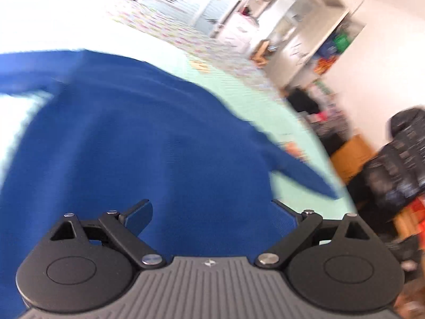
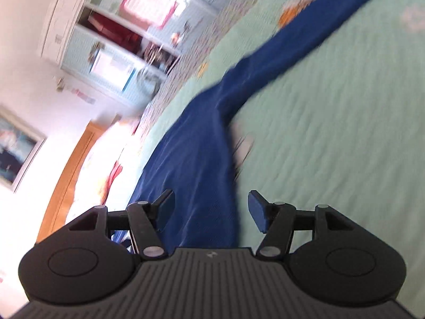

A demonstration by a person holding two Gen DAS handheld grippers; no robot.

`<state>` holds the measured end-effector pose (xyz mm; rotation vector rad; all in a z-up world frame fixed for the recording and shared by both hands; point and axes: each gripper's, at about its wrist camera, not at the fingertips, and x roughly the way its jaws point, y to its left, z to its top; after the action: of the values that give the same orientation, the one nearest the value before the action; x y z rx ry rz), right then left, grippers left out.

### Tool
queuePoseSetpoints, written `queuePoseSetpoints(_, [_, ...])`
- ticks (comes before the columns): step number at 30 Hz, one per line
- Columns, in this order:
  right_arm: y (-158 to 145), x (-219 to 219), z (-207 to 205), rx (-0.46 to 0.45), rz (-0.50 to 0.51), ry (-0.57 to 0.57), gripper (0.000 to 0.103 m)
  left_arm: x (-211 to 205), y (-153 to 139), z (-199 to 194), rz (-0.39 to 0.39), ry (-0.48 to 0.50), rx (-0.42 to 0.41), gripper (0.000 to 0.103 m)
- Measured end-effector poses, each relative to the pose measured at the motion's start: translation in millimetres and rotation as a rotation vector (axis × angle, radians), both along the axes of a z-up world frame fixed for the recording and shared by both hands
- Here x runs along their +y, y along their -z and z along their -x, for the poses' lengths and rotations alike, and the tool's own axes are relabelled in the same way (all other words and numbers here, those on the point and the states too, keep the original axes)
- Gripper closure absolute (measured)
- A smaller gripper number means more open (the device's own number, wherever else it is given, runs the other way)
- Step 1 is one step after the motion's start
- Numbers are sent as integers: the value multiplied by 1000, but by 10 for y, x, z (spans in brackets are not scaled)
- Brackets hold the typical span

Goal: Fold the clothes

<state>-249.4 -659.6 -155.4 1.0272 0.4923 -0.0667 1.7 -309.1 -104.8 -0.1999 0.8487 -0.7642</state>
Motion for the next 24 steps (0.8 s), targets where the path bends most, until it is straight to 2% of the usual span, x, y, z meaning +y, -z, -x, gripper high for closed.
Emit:
queuePoseSetpoints(2, [-68,251,-67,-20,-6,-36,41,187,126,21,-83,-12,16,5])
queuePoseSetpoints(4, [-103,482,-169,-25,8,-89,39,398,344,20,-137,-25,84,5])
queuePoseSetpoints(6, [-38,732,-271,33,10,-155,37,571,409,103,-126,-2,56,6])
queuePoseSetpoints(8, [199,985,-350,157,-68,-288,37,699,386,179,-147,4,20,6])
queuePoseSetpoints(11, [163,1126,-178,160,-46,-299,38,853,329,170,-171,-18,-2,6])
queuePoseSetpoints(13, [43,1080,-133,179,-74,-284,37,963,293,149,-116,-55,27,6])
queuePoseSetpoints(15, [-142,1034,-96,123,-49,-253,37,1084,250,137,-51,-92,48,6])
queuePoseSetpoints(18, [-312,1018,-150,99,12,-216,36,1216,156,106,24,-140,41,6])
queuePoseSetpoints(20, [-206,1057,-210,119,8,-219,33,1337,98,56,57,-182,36,6])
queuePoseSetpoints(22, [8,1144,-283,226,13,-227,32,1474,63,10,81,-216,39,6])
queuePoseSetpoints(24, [24,1232,-258,194,62,-212,31,1622,39,15,76,-228,21,6])
